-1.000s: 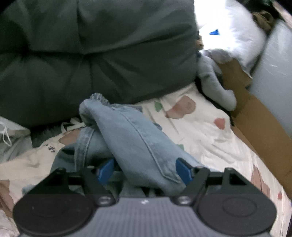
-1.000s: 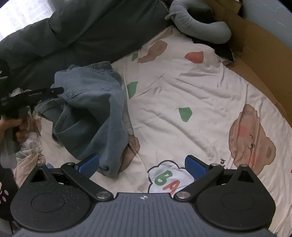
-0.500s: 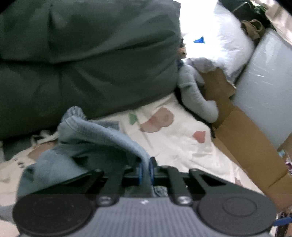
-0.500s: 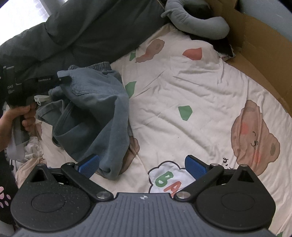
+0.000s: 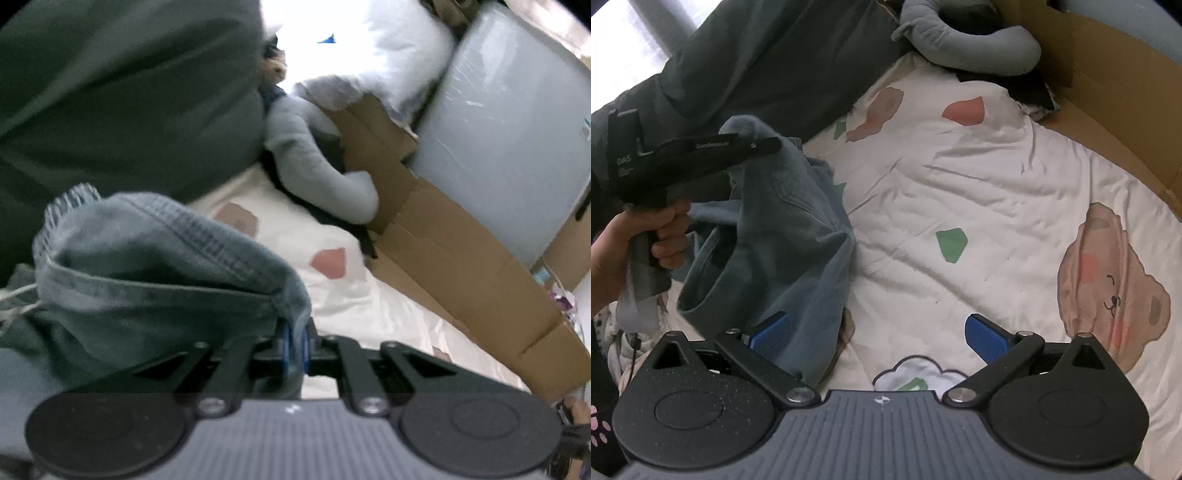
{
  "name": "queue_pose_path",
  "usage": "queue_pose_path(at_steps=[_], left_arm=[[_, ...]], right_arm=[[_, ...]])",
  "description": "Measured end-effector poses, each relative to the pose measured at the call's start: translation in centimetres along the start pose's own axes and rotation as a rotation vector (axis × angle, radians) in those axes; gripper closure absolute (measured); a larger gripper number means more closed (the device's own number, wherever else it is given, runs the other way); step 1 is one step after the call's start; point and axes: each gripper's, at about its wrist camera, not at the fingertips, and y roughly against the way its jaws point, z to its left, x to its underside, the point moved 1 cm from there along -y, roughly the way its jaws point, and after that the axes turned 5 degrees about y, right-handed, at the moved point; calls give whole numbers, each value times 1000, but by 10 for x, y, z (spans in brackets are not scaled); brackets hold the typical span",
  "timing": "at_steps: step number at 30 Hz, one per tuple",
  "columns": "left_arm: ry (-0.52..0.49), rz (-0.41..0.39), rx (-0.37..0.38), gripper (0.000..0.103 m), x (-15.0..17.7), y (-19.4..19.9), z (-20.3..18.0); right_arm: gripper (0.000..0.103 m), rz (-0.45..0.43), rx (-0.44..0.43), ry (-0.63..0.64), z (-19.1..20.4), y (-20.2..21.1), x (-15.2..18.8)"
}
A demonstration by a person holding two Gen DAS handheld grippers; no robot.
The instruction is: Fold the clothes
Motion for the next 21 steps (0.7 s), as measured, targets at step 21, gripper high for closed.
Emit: queue_pose_path(at_steps=[21], left_arm=[[-113, 170, -35, 89, 4, -113, -49]], right_arm=[[5, -2, 16, -120, -71, -46, 0]])
